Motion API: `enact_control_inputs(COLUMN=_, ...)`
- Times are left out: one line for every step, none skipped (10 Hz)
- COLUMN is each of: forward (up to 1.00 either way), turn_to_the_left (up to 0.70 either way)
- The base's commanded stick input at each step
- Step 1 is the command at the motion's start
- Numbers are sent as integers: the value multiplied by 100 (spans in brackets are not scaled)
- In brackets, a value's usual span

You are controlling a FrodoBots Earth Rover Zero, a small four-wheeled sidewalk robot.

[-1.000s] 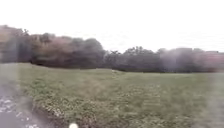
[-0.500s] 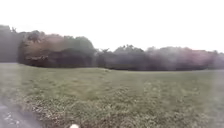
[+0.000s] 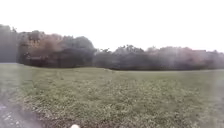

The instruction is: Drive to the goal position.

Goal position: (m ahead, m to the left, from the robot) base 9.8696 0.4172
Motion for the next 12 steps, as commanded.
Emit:
enact_control_inputs(forward=100, turn_to_the_left=-31)
enact_control_inputs(forward=100, turn_to_the_left=-36)
enact_control_inputs(forward=100, turn_to_the_left=-40)
enact_control_inputs(forward=100, turn_to_the_left=-40)
enact_control_inputs(forward=100, turn_to_the_left=-40)
enact_control_inputs(forward=100, turn_to_the_left=-40)
enact_control_inputs(forward=100, turn_to_the_left=-40)
enact_control_inputs(forward=100, turn_to_the_left=-40)
enact_control_inputs(forward=100, turn_to_the_left=-40)
enact_control_inputs(forward=100, turn_to_the_left=-40)
enact_control_inputs(forward=100, turn_to_the_left=-5)
enact_control_inputs(forward=100, turn_to_the_left=-1)
